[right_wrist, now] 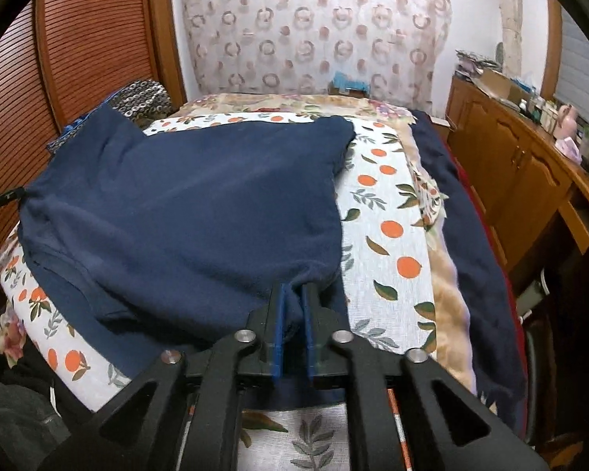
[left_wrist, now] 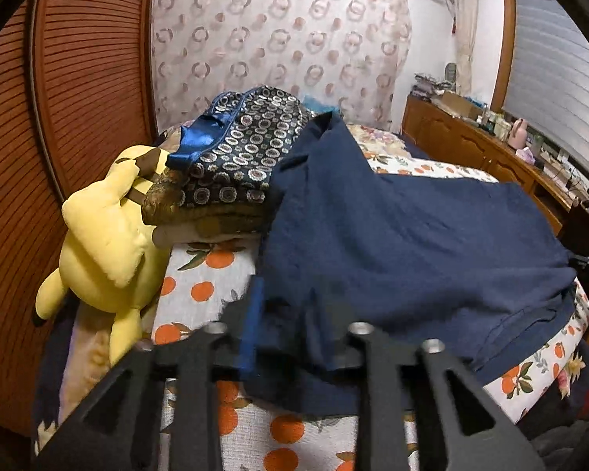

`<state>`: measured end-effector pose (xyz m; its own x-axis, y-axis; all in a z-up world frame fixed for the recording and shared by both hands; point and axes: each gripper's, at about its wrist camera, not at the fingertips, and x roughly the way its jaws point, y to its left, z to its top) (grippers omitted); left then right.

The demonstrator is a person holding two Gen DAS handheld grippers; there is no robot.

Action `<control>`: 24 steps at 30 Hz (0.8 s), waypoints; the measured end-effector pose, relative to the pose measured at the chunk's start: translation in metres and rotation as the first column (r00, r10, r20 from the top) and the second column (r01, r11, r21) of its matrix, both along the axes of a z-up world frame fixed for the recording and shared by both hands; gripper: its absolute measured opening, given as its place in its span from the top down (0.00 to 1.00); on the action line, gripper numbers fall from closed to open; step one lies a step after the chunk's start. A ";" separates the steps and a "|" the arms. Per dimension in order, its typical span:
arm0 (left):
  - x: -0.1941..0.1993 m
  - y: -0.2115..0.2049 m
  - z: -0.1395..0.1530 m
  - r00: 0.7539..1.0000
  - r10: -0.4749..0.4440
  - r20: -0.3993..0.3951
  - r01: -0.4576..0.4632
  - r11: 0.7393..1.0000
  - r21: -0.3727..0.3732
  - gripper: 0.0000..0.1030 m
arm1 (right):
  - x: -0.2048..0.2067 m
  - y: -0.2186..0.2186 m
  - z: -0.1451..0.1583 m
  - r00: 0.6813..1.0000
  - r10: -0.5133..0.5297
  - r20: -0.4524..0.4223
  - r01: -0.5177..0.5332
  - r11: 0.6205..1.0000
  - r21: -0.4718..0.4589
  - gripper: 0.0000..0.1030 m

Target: Fold small clothes

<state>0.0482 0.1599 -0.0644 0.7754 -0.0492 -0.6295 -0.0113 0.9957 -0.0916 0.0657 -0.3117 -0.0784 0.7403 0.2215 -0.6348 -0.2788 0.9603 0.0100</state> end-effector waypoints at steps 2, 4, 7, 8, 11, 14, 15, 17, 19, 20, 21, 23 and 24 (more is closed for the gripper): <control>-0.002 0.002 0.002 1.000 0.000 0.011 0.000 1.000 -0.011 0.57 | 0.002 -0.003 0.001 1.000 -0.014 0.003 0.014 1.000 0.000 0.74; -0.002 0.002 0.000 1.000 -0.009 0.003 0.009 1.000 -0.017 0.51 | 0.000 -0.008 0.001 1.000 -0.025 0.004 0.025 1.000 0.003 0.71; 0.000 0.000 -0.008 0.999 -0.029 -0.022 0.029 0.999 -0.018 0.34 | -0.011 -0.015 0.001 0.999 -0.037 0.002 0.037 0.999 0.010 0.71; 0.002 -0.002 -0.012 0.999 -0.035 -0.035 0.034 0.999 -0.019 0.32 | -0.013 -0.016 0.000 0.999 -0.043 -0.004 0.043 0.999 0.007 0.71; 0.005 -0.007 -0.024 0.997 -0.037 -0.064 0.037 0.999 -0.008 0.32 | -0.018 -0.020 -0.009 0.998 -0.045 -0.033 0.045 0.999 0.013 0.71; 0.006 -0.009 -0.030 0.996 -0.033 -0.078 0.032 0.999 -0.008 0.32 | -0.026 -0.017 -0.013 0.998 -0.028 -0.061 0.030 0.999 0.017 0.71; 0.007 -0.009 -0.032 0.996 -0.029 -0.084 0.028 1.000 -0.008 0.32 | -0.027 -0.014 -0.016 0.997 -0.023 -0.070 0.024 1.000 0.014 0.71; 0.009 -0.010 -0.035 0.995 -0.021 -0.094 0.020 1.000 -0.002 0.32 | -0.028 -0.013 -0.016 0.998 -0.023 -0.060 0.022 1.000 -0.010 0.71; 0.010 -0.010 -0.037 0.995 -0.015 -0.100 0.015 1.000 0.000 0.32 | -0.028 -0.013 -0.016 0.998 -0.028 -0.054 0.027 0.999 -0.020 0.71; 0.011 -0.009 -0.039 0.994 -0.013 -0.104 0.013 1.000 -0.001 0.32 | -0.027 -0.013 -0.017 0.998 -0.032 -0.054 0.031 0.999 -0.020 0.71; 0.011 -0.010 -0.039 0.994 -0.010 -0.109 0.010 1.000 -0.001 0.32 | -0.027 -0.013 -0.017 0.998 -0.038 -0.051 0.036 0.999 -0.027 0.71; 0.013 -0.009 -0.041 0.993 -0.003 -0.116 0.003 1.000 0.000 0.32 | -0.026 -0.014 -0.019 0.997 -0.052 -0.050 0.049 0.997 -0.060 0.71; 0.013 -0.009 -0.042 0.993 -0.002 -0.120 0.002 1.000 0.000 0.32 | -0.026 -0.014 -0.020 0.997 -0.060 -0.047 0.057 0.996 -0.064 0.71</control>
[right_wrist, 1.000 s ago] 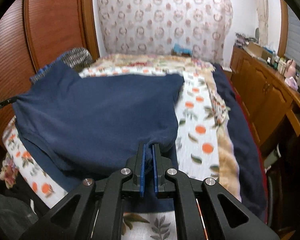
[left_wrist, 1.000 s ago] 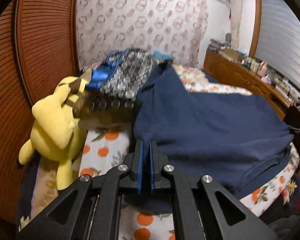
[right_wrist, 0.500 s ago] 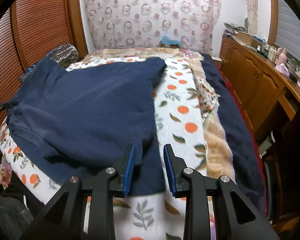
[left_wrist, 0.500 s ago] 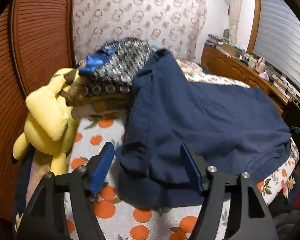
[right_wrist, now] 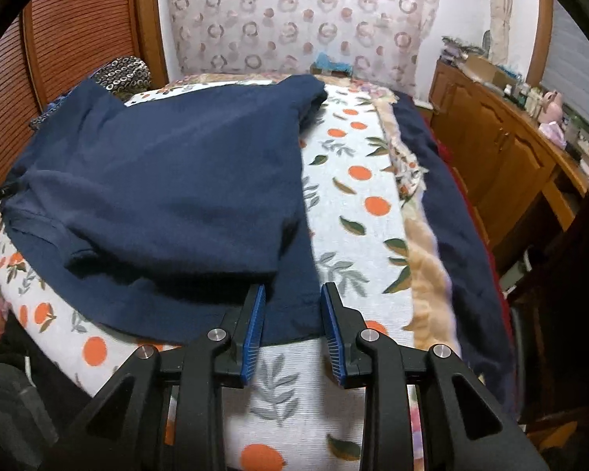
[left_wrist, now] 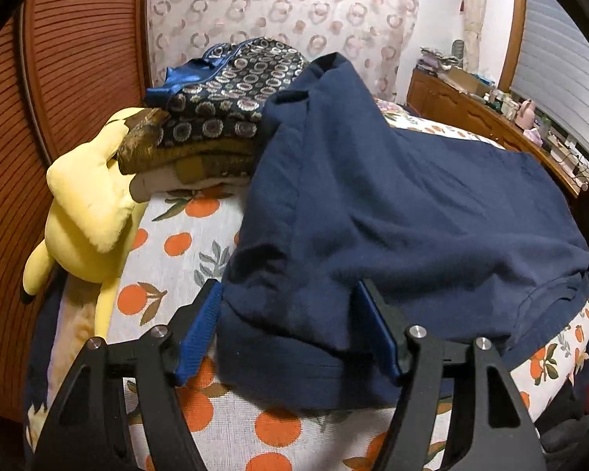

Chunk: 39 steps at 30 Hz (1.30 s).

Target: Fold small clothes

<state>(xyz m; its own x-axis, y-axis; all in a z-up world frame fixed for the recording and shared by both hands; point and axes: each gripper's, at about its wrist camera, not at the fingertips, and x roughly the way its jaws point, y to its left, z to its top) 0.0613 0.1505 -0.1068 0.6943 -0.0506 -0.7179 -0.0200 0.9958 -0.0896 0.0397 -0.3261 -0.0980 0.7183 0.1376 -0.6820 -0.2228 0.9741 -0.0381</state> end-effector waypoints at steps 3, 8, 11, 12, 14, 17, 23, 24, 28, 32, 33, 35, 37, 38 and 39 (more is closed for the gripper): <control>0.001 -0.001 -0.004 1.000 0.002 -0.006 -0.002 1.000 0.007 0.32 | 0.000 -0.007 0.000 1.000 -0.012 -0.011 0.012 0.999 0.034 0.71; 0.003 0.000 -0.005 1.000 0.004 -0.007 -0.004 1.000 0.017 0.30 | -0.006 -0.002 0.000 0.999 0.039 -0.022 -0.038 0.999 0.027 0.94; 0.004 0.000 -0.005 1.000 0.006 -0.006 -0.006 1.000 0.021 0.30 | -0.014 -0.007 0.004 0.999 0.032 -0.020 -0.032 0.999 0.027 0.94; 0.004 0.000 -0.005 1.000 0.006 -0.006 -0.006 1.000 0.022 0.30 | -0.018 -0.011 0.007 1.000 0.024 -0.017 -0.024 0.999 0.027 0.94; 0.003 -0.001 -0.005 1.000 0.006 -0.005 -0.006 1.000 0.024 0.30 | -0.028 -0.019 0.012 1.000 0.020 -0.016 -0.019 0.999 0.037 0.94; 0.003 -0.001 -0.005 1.000 0.010 -0.004 -0.010 1.000 0.024 0.29 | -0.043 -0.021 0.013 0.999 0.044 -0.029 -0.043 0.999 0.034 0.94; 0.004 -0.001 -0.006 1.000 0.016 -0.004 -0.016 0.999 0.028 0.29 | -0.047 -0.014 0.012 0.999 0.036 -0.016 -0.035 0.999 0.031 0.94; 0.004 -0.001 -0.006 1.000 0.015 -0.005 -0.015 0.999 0.033 0.29 | -0.047 -0.013 0.015 0.999 0.034 -0.003 -0.033 0.999 0.034 0.93; 0.005 -0.003 -0.006 1.000 0.011 -0.007 -0.011 0.999 0.038 0.27 | -0.048 0.003 0.026 0.996 0.064 0.061 -0.064 0.998 0.014 0.81; 0.004 -0.003 -0.006 1.000 0.012 -0.008 -0.012 0.999 0.040 0.27 | -0.044 0.038 0.035 0.981 0.157 0.111 -0.164 0.985 0.059 0.72; 0.005 -0.004 -0.006 1.000 0.012 -0.008 -0.011 0.999 0.041 0.27 | -0.042 0.047 0.034 0.977 0.179 0.115 -0.186 0.981 0.060 0.71; 0.004 -0.004 -0.006 1.000 0.011 -0.007 -0.011 0.999 0.040 0.27 | -0.035 0.072 0.033 0.964 0.240 0.117 -0.248 0.967 0.059 0.69; 0.004 -0.004 -0.006 1.000 0.011 -0.007 -0.011 0.999 0.040 0.27 | -0.029 0.093 0.029 0.950 0.289 0.119 -0.297 0.954 0.053 0.69; 0.004 -0.005 -0.006 1.000 0.011 -0.007 -0.011 0.999 0.040 0.27 | -0.026 0.104 0.025 0.942 0.316 0.113 -0.323 0.945 0.052 0.69; 0.004 -0.005 -0.006 1.000 0.012 -0.007 -0.011 0.999 0.039 0.27 | -0.023 0.114 0.023 0.936 0.336 0.104 -0.342 0.938 0.052 0.69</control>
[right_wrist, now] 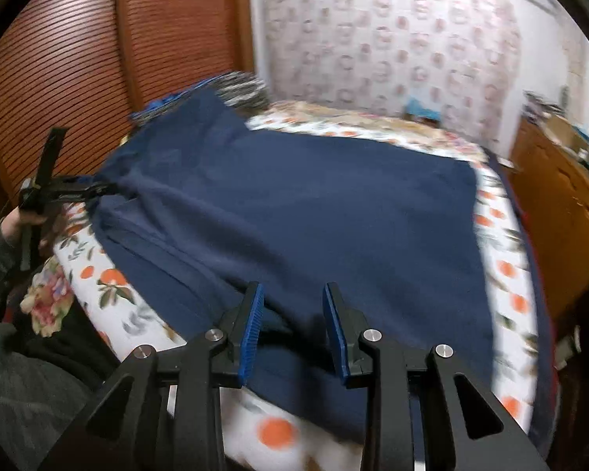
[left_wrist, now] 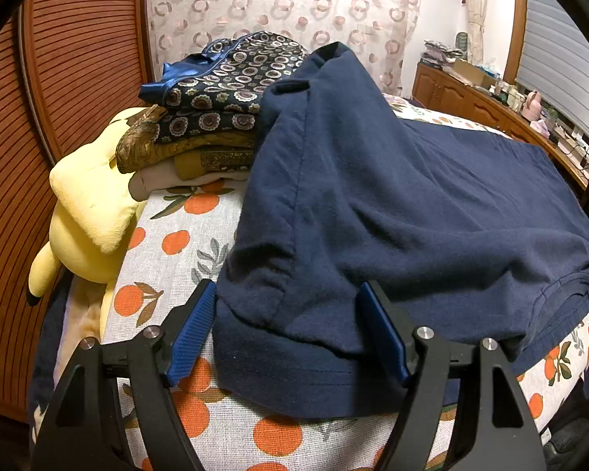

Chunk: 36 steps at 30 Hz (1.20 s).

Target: Fold small clothes

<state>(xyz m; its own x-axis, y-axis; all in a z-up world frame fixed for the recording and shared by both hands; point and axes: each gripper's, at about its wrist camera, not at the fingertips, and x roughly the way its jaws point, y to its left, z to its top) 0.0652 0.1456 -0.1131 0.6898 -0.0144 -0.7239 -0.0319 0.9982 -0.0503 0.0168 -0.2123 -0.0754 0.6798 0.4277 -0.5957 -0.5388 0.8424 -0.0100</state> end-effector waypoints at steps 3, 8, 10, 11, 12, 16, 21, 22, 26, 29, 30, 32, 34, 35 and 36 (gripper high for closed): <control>0.000 0.000 0.000 1.000 0.000 0.000 0.000 1.000 0.001 0.26 | 0.005 0.023 -0.010 0.998 0.057 -0.021 -0.057 0.998 -0.016 0.69; 0.000 -0.001 0.000 1.000 -0.001 -0.001 0.001 1.000 0.002 0.26 | 0.008 0.048 -0.019 0.994 0.102 -0.037 -0.104 0.992 -0.065 0.68; 0.000 -0.001 0.000 1.000 -0.001 -0.001 0.001 1.000 0.002 0.26 | 0.013 0.051 -0.025 0.994 0.095 -0.048 -0.099 0.991 -0.091 0.68; 0.000 -0.001 0.000 1.000 -0.001 0.000 0.001 1.000 0.002 0.26 | 0.013 0.053 -0.027 0.994 0.096 -0.051 -0.100 0.990 -0.101 0.68; 0.000 -0.001 0.000 1.000 -0.001 0.000 0.001 1.000 0.002 0.26 | 0.014 0.054 -0.028 0.994 0.096 -0.051 -0.101 0.989 -0.108 0.68; 0.000 -0.001 0.000 1.000 -0.001 -0.001 0.001 1.000 0.003 0.26 | 0.025 0.055 -0.021 0.994 0.092 -0.060 -0.098 0.990 -0.102 0.79; 0.000 -0.001 0.000 1.000 -0.002 -0.002 0.002 1.000 0.002 0.25 | 0.017 0.045 -0.014 0.989 0.119 -0.083 -0.123 0.991 -0.051 0.96; 0.000 -0.001 0.000 1.000 -0.002 -0.002 0.002 1.000 0.003 0.25 | 0.014 0.042 -0.012 0.988 0.126 -0.086 -0.129 0.991 -0.037 0.96; 0.001 -0.002 0.000 1.000 -0.001 -0.003 0.002 1.000 0.003 0.25 | 0.008 0.036 -0.012 0.987 0.132 -0.096 -0.135 0.991 -0.023 0.96; 0.001 -0.002 0.000 1.000 -0.002 -0.004 0.002 1.000 0.004 0.24 | 0.006 0.034 -0.013 0.988 0.127 -0.086 -0.130 0.991 -0.027 0.96; 0.001 -0.002 0.000 1.000 -0.001 -0.007 0.001 1.000 0.005 0.24 | 0.006 0.034 -0.012 0.989 0.124 -0.080 -0.126 0.992 -0.025 0.96; 0.002 -0.002 0.000 1.000 -0.002 -0.011 0.002 1.000 0.009 0.26 | 0.004 0.033 -0.009 0.992 0.112 -0.059 -0.114 0.993 -0.022 0.93; 0.001 -0.003 0.001 1.000 -0.008 0.001 0.008 1.000 0.008 0.45 | 0.002 0.031 -0.008 0.996 0.083 -0.033 -0.084 0.996 -0.034 0.82; -0.001 -0.003 0.002 1.000 -0.010 0.010 0.010 1.000 -0.003 0.57 | 0.002 0.030 -0.006 0.998 0.065 -0.022 -0.066 0.997 -0.036 0.73; -0.002 -0.003 0.002 1.000 -0.013 0.013 0.013 1.000 -0.010 0.62 | 0.002 0.028 -0.006 0.998 0.056 -0.016 -0.057 0.998 -0.030 0.70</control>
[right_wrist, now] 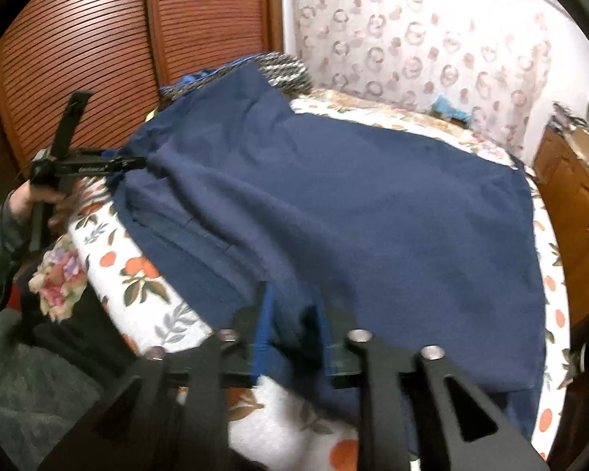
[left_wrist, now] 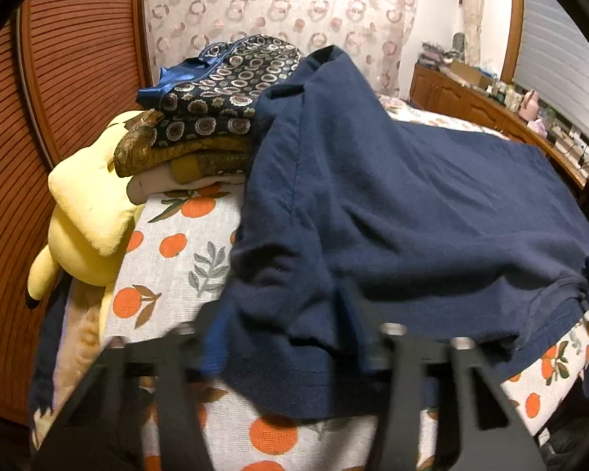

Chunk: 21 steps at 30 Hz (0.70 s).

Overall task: Fold small clothes
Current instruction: 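Grasp the folded shirt's edge with the left gripper and lift it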

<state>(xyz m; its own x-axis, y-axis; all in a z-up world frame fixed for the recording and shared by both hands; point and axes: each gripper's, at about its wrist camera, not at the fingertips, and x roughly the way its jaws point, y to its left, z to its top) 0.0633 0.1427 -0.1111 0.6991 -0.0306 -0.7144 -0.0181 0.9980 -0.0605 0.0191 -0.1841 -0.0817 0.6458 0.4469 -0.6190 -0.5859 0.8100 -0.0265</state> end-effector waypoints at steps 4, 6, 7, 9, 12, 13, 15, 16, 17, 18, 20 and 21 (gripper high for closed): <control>-0.004 -0.004 0.003 0.999 -0.034 0.007 0.035 0.998 -0.049 0.90 | 0.004 -0.013 0.000 0.999 -0.050 -0.002 0.050 0.998 0.030 0.62; -0.007 -0.004 0.010 0.999 -0.032 0.040 0.035 0.997 -0.071 0.91 | 0.004 -0.020 0.000 0.996 -0.085 0.009 0.085 0.996 0.025 0.60; -0.008 -0.005 0.014 0.998 -0.037 0.056 0.041 0.995 -0.087 0.92 | 0.004 -0.022 0.000 0.995 -0.100 0.013 0.099 0.995 0.024 0.60; -0.010 -0.011 0.031 0.994 -0.044 0.101 0.054 0.993 -0.103 0.92 | 0.004 -0.030 -0.002 0.992 -0.128 0.015 0.128 0.992 0.024 0.60; -0.007 -0.029 0.060 0.983 -0.092 0.159 0.112 0.986 -0.122 0.92 | 0.002 -0.038 -0.002 0.986 -0.163 0.023 0.163 0.986 0.030 0.60; -0.004 -0.037 0.068 0.978 -0.114 0.174 0.136 0.984 -0.118 0.92 | 0.001 -0.041 -0.001 0.984 -0.178 0.026 0.177 0.984 0.036 0.60; 0.004 -0.060 0.088 0.963 -0.171 0.207 0.195 0.975 -0.102 0.92 | 0.001 -0.048 -0.001 0.979 -0.201 0.024 0.200 0.979 0.047 0.60; 0.010 -0.074 0.097 0.954 -0.203 0.222 0.228 0.969 -0.096 0.92 | 0.000 -0.054 0.001 0.976 -0.216 0.022 0.215 0.975 0.058 0.60; 0.014 -0.084 0.102 0.948 -0.222 0.230 0.248 0.964 -0.093 0.92 | 0.000 -0.059 0.002 0.972 -0.232 0.018 0.230 0.970 0.071 0.60; 0.021 -0.098 0.109 0.937 -0.255 0.238 0.282 0.955 -0.090 0.92 | 0.000 -0.064 0.002 0.970 -0.244 0.011 0.242 0.967 0.084 0.60; 0.034 -0.125 0.119 0.917 -0.311 0.250 0.343 0.935 -0.093 0.92 | -0.001 -0.075 0.003 0.965 -0.263 -0.007 0.262 0.958 0.113 0.60; 0.040 -0.138 0.122 0.907 -0.339 0.250 0.374 0.921 -0.108 0.92 | -0.002 -0.079 0.003 0.962 -0.271 -0.013 0.271 0.955 0.123 0.60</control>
